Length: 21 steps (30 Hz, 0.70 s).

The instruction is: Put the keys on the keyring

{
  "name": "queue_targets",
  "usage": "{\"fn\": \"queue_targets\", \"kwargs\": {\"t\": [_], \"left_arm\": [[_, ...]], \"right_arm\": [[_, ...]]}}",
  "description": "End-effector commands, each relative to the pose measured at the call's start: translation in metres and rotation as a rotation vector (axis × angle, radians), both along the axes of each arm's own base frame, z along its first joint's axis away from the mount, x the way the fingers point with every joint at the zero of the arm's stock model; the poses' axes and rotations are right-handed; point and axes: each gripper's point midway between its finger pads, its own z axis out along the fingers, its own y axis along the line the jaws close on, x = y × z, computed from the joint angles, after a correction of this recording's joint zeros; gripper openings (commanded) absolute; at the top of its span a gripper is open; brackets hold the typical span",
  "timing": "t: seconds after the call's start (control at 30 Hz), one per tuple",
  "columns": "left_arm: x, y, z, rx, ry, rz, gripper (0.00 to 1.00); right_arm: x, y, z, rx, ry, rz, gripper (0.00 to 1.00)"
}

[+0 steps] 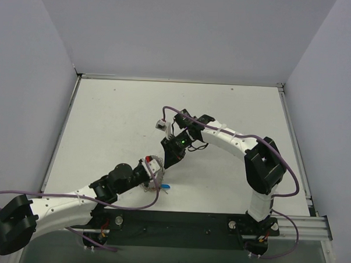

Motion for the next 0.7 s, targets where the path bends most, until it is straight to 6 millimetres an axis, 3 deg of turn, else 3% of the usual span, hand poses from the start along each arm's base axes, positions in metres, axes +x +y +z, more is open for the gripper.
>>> {"fn": "queue_targets", "kwargs": {"t": [0.0, 0.67], "left_arm": [[0.003, -0.013, 0.053, -0.144, -0.096, -0.026, 0.00], [-0.002, -0.008, 0.064, -0.216, -0.116, -0.025, 0.00]], "right_arm": [[0.009, 0.006, 0.009, 0.040, -0.031, -0.003, 0.00], [0.013, 0.002, 0.010, 0.061, -0.039, -0.029, 0.00]]}}
